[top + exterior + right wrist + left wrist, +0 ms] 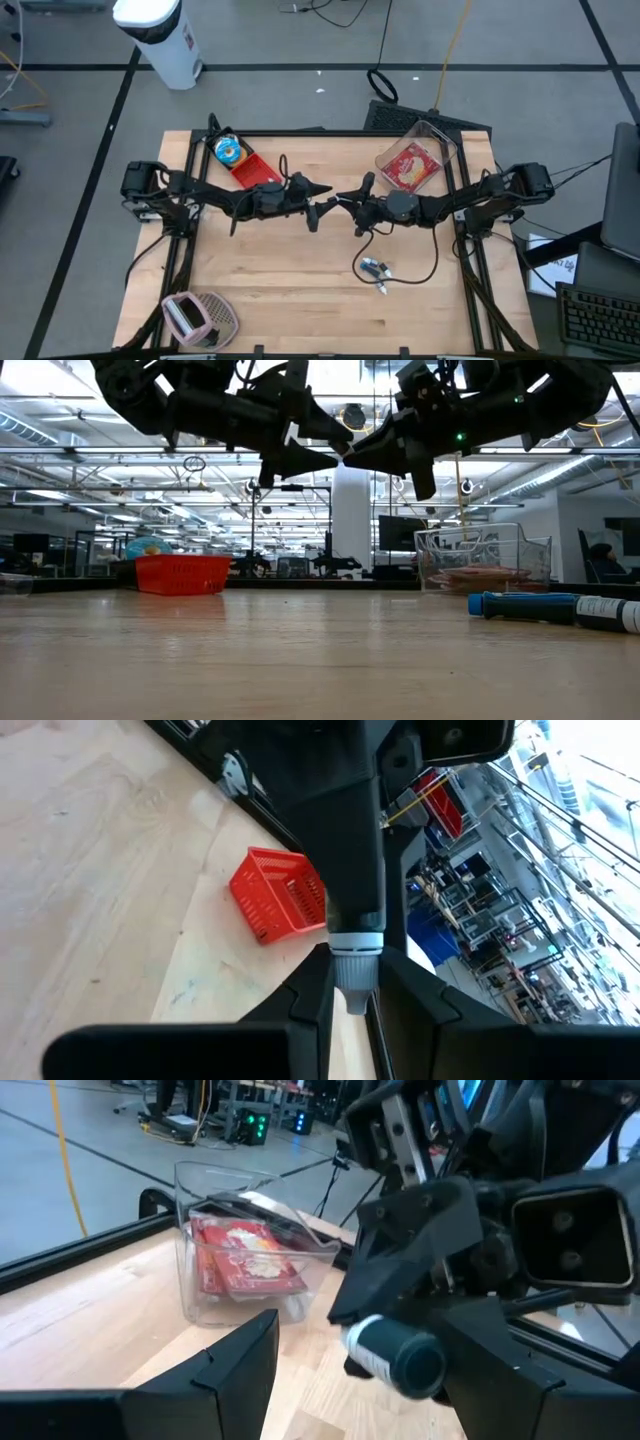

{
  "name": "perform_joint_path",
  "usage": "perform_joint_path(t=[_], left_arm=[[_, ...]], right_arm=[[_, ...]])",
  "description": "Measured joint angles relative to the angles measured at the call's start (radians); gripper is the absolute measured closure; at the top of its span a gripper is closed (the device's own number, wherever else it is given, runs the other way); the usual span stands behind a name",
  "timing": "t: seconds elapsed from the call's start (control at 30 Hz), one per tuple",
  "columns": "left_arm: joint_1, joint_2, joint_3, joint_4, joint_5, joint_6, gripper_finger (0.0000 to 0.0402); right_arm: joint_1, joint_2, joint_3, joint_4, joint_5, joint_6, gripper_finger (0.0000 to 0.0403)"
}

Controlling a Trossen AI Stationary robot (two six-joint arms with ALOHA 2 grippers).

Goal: Pick & Place Food Item
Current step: Put the green food coloring bottle into the red bin

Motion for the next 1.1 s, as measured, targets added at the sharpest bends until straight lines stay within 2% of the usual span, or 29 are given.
perform_joint_path(t=[0.37,0.47,0.83,0.97,1.1], left_arm=[[0.004,0.000,0.000,-0.008,0.005,-0.022,0.0153],[0.008,0.000,0.000,-0.009,0.012,-0.028,0.0179],[0.018,0.000,0.000,-0.015,0.023,-0.049,0.0314],[0.019,0.000,0.000,-0.015,0.024,-0.047,0.0337],[0.019,0.000,0.000,-0.015,0.023,-0.024,0.0335]], right_arm=[[0.000,0.000,0.000,0.000,0.002,0.000,0.0351],[-0.001,0.000,0.000,0.000,0.004,0.000,0.0351],[-0.001,0.000,0.000,-0.003,0.013,0.008,0.0351],[-0.001,0.000,0.000,-0.003,0.013,0.009,0.0348],[-0.001,0.000,0.000,-0.001,0.019,0.057,0.0328]])
